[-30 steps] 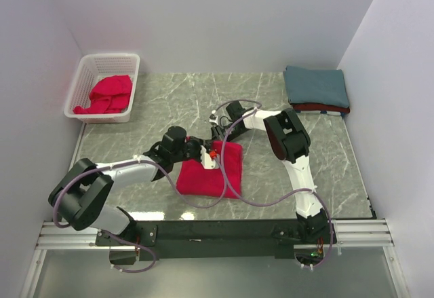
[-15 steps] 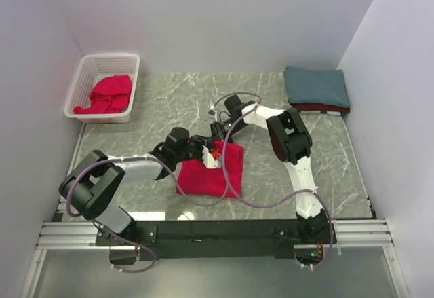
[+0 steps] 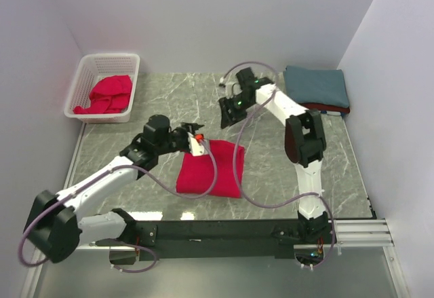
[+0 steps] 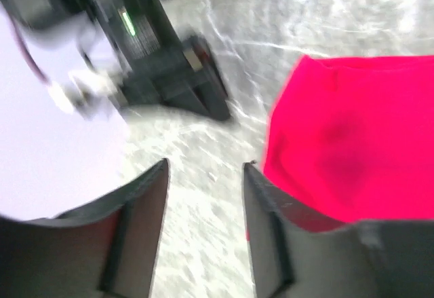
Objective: Fold and stack the t-shirts
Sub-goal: Fold the tshirt
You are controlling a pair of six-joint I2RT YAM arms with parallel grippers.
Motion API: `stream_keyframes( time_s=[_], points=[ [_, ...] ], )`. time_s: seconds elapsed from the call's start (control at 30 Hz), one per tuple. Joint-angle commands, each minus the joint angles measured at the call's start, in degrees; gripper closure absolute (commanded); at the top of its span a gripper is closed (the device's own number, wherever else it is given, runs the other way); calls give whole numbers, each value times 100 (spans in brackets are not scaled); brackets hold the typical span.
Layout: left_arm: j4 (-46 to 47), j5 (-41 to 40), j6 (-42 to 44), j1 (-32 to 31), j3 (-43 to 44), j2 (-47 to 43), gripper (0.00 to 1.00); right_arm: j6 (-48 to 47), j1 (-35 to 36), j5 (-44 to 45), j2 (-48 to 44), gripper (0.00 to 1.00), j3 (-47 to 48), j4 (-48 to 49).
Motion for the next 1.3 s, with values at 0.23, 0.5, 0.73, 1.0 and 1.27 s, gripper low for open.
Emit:
stream_keyframes(
  time_s=[0.23,0.5,0.73,1.0,1.27],
  points=[
    [-3369,1990,-2979,1921,1472,851,27,-345,-959,-599,-1579,43,-1334,-375],
    [-2590,2827,-4651,2848,1992,2239,38,155,-959,-959,-1835,45,-2522,452],
    [-2529,2441,-4791,2830,2274,3111,43,358,-960,-969,-1598,47,-2716,901],
    [-2230,2361,-4853,2786,2212,3541,50,455,-959,-1109,-1370,50,-2874,1068],
    [-2046,2265,-4993,2558,2168,3761,47,481,-951,-1381,-1387,50,-3032,1069]
  ],
)
